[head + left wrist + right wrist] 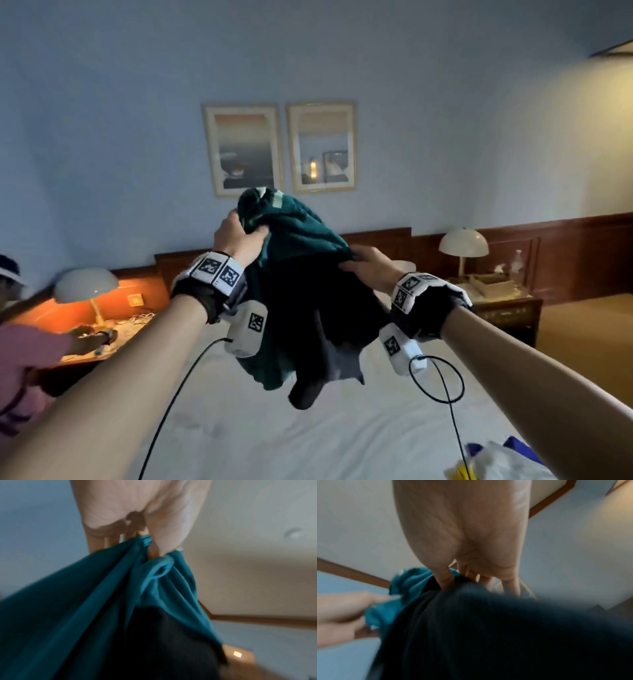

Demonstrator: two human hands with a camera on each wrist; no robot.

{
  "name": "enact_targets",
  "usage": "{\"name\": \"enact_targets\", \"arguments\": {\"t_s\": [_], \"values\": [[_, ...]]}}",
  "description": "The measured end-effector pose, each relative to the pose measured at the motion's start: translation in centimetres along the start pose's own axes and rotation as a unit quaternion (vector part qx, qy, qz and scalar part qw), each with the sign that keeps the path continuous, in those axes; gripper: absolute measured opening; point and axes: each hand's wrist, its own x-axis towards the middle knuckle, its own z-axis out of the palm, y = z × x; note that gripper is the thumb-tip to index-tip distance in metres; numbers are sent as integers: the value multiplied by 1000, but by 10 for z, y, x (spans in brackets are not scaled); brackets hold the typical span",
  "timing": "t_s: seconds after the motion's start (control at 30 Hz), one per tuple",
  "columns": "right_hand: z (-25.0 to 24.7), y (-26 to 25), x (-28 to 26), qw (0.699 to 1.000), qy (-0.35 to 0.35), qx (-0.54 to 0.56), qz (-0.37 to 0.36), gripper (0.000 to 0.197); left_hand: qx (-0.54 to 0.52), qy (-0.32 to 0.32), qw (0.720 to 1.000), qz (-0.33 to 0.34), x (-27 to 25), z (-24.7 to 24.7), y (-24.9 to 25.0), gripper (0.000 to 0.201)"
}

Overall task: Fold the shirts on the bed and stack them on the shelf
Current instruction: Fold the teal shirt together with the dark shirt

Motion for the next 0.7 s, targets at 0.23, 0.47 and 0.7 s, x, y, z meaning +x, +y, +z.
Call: {"name": "enact_targets", "arguments": {"t_s": [0.23,0.47,0.7], "values": [[21,-89,15,995,9,59,-74,8,-27,-232,954,187,-44,-5,-6,110],[20,-77,-8,993,-41,108,-26,42,-70,-16,993,92,-26,-5,-25,35],[16,-44,-5,996,-11,29,-82,13,-108,-28,993,29,-12,-17,-9,35]]}}
